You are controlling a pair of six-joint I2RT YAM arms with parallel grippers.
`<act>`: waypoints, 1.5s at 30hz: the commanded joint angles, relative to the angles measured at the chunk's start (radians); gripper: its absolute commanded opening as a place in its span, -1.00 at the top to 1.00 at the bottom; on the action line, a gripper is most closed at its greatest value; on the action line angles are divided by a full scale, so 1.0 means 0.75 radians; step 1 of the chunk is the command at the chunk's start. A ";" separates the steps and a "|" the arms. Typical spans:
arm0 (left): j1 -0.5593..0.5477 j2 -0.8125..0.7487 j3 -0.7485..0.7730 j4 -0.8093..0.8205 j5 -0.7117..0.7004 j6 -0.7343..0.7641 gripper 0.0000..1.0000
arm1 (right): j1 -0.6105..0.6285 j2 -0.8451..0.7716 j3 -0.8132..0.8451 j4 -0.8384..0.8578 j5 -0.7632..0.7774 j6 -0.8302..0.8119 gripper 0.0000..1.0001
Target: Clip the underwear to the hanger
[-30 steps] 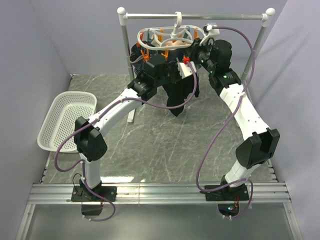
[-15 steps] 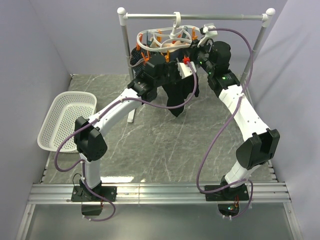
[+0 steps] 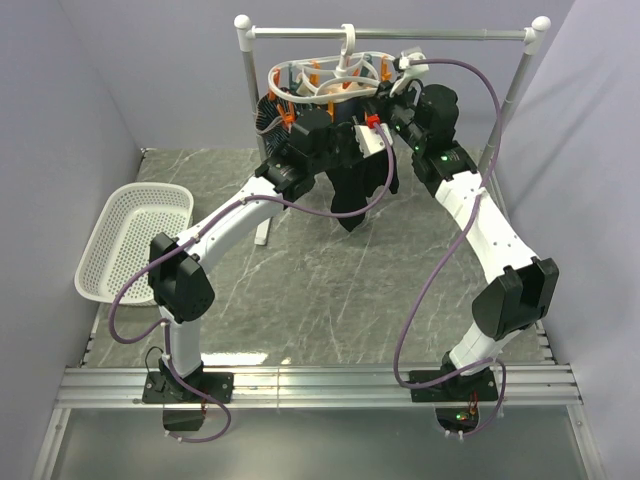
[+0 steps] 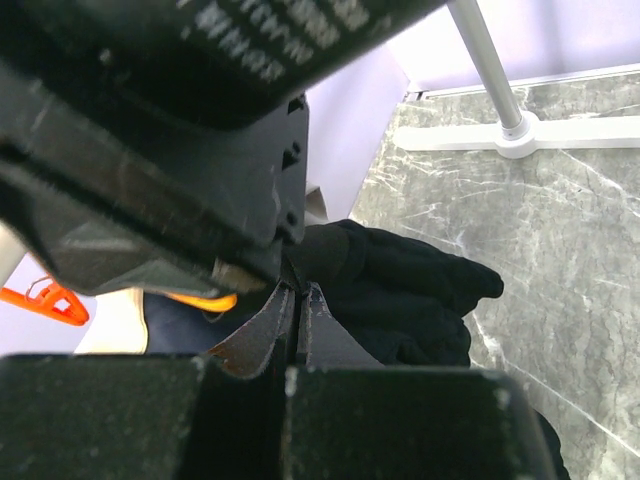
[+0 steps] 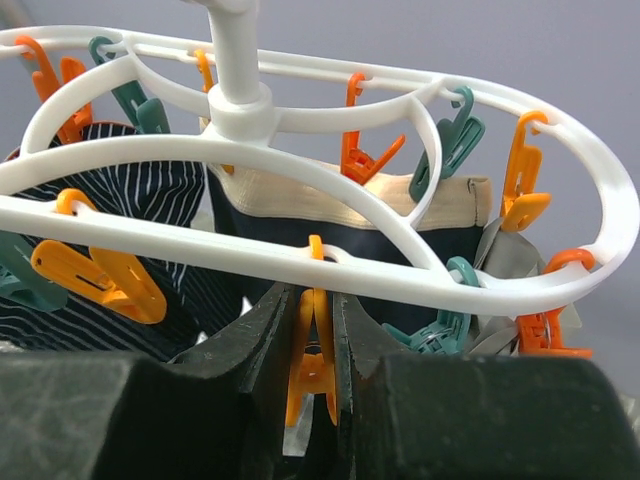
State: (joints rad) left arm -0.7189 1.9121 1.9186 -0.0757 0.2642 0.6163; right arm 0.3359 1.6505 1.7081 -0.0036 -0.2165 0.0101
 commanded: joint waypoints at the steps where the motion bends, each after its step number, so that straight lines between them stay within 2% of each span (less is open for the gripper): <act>1: -0.009 0.001 0.048 0.031 -0.007 -0.022 1.00 | 0.047 -0.051 -0.024 -0.040 -0.002 -0.089 1.00; 17: -0.003 -0.005 0.037 0.029 -0.045 0.013 0.99 | 0.047 -0.051 -0.021 -0.044 0.039 -0.163 1.00; 31: -0.003 0.007 0.076 0.029 -0.021 0.009 1.00 | 0.049 -0.022 0.026 -0.091 0.000 -0.128 1.00; 45: -0.003 0.003 0.076 0.021 -0.017 0.011 0.99 | 0.055 -0.030 -0.001 -0.091 0.051 -0.245 1.00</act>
State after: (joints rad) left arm -0.7189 1.9255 1.9358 -0.0906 0.2462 0.6205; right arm 0.3576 1.6497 1.7111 -0.0025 -0.1650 -0.1287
